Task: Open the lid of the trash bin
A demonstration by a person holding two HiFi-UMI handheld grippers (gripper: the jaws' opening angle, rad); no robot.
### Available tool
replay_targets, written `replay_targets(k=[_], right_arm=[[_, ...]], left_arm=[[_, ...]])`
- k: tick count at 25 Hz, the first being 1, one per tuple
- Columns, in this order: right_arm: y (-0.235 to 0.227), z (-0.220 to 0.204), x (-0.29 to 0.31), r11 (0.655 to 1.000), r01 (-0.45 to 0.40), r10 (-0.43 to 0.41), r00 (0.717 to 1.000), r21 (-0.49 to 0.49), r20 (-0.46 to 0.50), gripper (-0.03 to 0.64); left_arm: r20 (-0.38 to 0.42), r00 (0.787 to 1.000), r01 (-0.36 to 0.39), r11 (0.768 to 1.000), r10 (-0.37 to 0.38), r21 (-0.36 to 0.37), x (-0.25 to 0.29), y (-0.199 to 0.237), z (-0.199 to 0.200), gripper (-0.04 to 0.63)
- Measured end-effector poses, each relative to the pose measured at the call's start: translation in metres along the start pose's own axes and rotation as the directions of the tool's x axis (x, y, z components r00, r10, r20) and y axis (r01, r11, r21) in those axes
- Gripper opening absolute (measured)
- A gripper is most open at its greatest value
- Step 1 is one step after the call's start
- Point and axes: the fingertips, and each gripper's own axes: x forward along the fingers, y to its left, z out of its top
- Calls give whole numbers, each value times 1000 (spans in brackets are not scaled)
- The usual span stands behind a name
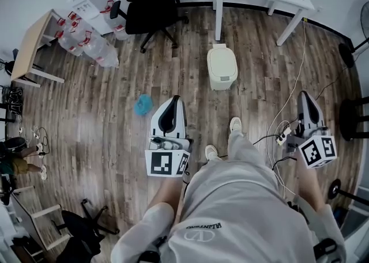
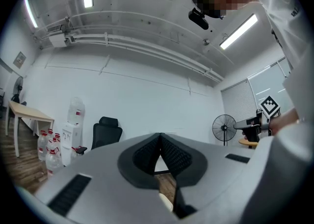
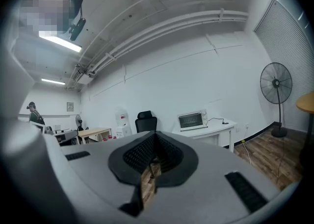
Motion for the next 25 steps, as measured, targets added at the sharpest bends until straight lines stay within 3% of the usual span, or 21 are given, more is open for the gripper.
replay_targets(k=[10,25], right_arm=[[-28,2,61,999,-41,42,999,31,-14,17],[-113,1,189,984,-162,168,981,70,-93,17]], left_arm=[[-8,1000,-27,999,27,30,56,7,0,2],[-56,991,-121,991,124,63,184,-4,-30,2]])
